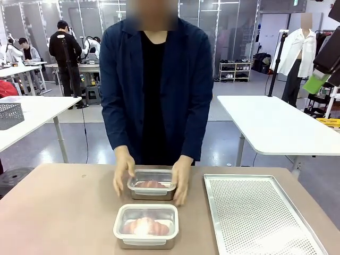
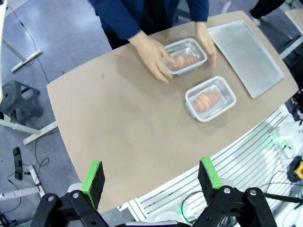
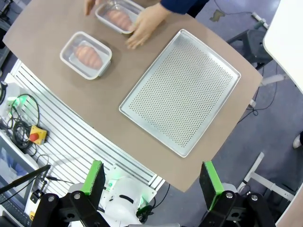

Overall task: Place the bread into the airtight container.
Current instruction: Pick up a Butter Roll and place it into an empty Airtight Container.

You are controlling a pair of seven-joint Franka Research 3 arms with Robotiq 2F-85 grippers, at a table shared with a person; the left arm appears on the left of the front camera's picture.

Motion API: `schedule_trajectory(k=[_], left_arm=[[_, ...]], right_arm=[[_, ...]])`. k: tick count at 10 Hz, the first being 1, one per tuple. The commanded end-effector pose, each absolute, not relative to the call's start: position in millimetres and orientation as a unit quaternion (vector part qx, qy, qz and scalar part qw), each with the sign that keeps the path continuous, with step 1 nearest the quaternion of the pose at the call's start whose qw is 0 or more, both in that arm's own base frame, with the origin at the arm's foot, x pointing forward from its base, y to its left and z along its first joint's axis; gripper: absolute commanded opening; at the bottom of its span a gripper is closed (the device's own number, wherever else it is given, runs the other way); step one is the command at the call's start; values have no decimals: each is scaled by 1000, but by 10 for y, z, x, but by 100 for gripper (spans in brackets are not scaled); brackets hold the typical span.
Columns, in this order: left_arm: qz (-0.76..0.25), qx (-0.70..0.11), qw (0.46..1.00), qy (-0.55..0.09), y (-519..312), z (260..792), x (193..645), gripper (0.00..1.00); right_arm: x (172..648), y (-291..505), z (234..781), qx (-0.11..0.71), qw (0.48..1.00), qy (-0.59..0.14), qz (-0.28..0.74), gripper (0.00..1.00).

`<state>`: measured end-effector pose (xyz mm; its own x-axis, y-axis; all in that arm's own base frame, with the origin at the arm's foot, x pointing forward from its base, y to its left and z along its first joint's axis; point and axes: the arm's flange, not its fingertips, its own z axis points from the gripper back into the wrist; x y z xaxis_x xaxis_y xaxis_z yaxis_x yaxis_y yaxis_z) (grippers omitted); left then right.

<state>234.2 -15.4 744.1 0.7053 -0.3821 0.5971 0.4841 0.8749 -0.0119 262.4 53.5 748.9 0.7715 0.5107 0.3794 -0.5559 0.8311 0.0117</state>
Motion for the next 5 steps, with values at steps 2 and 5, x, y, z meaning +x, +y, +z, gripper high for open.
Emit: schedule_trajectory(k=[2,5], left_arm=[[-237,-82,921,-300,-146,7468,2340,100],[-237,-82,921,-300,-146,7468,2340,100]], right_arm=[[2630,500,7495,58,937,-186,290,100],[2630,500,7495,58,937,-186,290,100]])
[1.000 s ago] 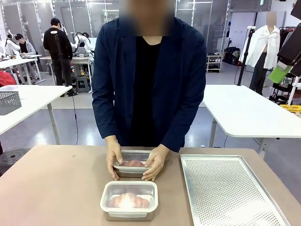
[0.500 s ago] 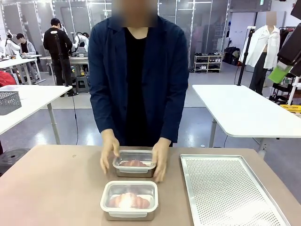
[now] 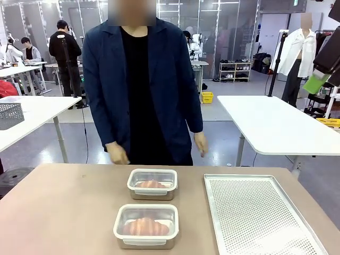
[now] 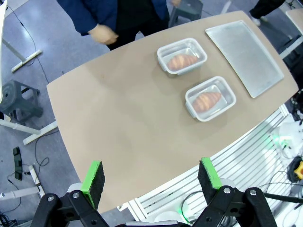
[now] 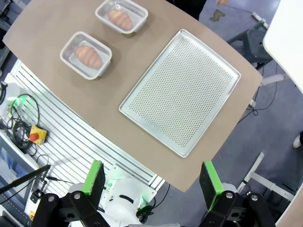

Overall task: Place the bread into the airtight container.
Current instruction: Pick up a Butter Roll and place it into an empty Airtight Container.

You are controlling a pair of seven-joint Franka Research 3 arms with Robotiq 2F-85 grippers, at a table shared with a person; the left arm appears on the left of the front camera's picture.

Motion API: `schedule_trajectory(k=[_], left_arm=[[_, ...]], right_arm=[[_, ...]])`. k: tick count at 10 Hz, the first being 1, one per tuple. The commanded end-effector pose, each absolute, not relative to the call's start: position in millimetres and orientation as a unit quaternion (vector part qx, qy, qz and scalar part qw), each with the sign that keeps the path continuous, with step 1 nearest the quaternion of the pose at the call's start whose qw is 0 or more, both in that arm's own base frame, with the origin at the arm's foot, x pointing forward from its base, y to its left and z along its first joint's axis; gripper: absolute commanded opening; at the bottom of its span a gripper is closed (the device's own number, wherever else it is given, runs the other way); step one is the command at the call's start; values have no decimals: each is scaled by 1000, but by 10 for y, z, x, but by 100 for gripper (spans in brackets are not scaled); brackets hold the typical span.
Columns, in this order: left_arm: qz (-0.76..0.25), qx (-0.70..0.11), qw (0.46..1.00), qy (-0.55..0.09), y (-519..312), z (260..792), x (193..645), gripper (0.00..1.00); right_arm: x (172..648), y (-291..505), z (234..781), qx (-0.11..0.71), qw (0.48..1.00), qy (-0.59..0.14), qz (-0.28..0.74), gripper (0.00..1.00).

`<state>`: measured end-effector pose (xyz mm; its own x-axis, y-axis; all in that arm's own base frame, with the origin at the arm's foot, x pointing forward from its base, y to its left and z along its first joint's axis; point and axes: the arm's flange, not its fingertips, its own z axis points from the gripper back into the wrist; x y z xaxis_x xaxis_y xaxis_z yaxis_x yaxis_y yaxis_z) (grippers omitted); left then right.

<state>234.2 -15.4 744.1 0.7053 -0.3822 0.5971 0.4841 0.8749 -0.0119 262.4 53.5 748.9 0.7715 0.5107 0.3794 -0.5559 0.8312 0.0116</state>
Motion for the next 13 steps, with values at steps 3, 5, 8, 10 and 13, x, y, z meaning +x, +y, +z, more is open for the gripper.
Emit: schedule_trajectory(k=[3,5,8,10,13], left_arm=[[-237,-82,921,-300,-146,7468,2340,100],[-237,-82,921,-300,-146,7468,2340,100],[-237,-82,921,-300,-146,7468,2340,100],[-237,-82,921,-300,-146,7468,2340,100],[-237,-82,921,-300,-146,7468,2340,100]], right_arm=[[2630,500,7495,58,937,-186,290,100],[2630,500,7495,58,937,-186,290,100],[2630,500,7495,58,937,-186,290,100],[2630,500,7495,58,937,-186,290,100],[2630,500,7495,58,937,-186,290,100]])
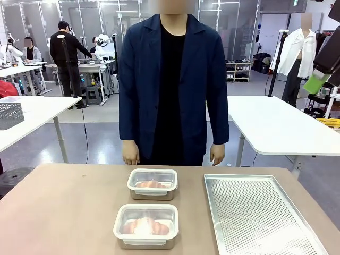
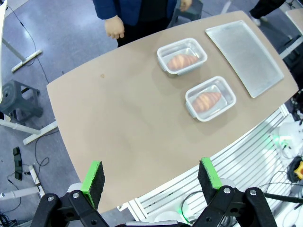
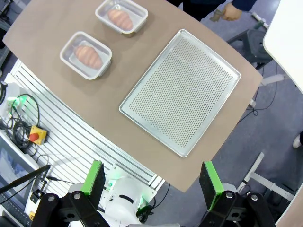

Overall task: Place the bread into the airtight container.
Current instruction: Pick up a Butter Roll and place it into an empty Airtight Container.

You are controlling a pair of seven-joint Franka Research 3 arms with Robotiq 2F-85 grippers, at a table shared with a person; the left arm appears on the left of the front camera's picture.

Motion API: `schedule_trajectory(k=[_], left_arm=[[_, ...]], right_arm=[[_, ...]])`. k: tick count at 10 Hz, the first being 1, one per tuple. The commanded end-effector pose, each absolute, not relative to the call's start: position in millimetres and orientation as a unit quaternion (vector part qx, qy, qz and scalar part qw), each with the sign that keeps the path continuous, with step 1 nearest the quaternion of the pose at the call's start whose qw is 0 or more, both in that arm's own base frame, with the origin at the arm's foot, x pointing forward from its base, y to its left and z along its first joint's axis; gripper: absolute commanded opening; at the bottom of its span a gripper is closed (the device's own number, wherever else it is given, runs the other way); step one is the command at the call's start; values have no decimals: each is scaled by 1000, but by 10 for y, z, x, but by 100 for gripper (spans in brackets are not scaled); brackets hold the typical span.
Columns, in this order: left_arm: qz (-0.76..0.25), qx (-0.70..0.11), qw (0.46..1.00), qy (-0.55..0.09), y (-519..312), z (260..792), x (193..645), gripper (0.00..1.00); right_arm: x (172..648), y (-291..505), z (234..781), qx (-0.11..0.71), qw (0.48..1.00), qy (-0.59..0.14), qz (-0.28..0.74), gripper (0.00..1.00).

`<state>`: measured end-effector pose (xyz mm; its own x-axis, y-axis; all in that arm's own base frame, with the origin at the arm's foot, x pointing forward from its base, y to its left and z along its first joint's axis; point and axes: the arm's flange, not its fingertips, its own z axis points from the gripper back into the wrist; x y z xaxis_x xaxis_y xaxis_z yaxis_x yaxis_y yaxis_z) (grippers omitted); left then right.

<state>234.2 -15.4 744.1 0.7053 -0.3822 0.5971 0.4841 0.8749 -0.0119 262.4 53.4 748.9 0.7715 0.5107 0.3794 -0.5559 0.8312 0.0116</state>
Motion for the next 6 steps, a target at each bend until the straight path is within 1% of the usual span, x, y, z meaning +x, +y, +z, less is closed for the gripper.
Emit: schedule_trajectory(k=[1,6], left_arm=[[-237,-82,921,-300,-146,7468,2340,100],[-237,-82,921,-300,-146,7468,2340,100]], right_arm=[[2630,500,7495,58,937,-186,290,100],[2630,500,7495,58,937,-186,290,100]])
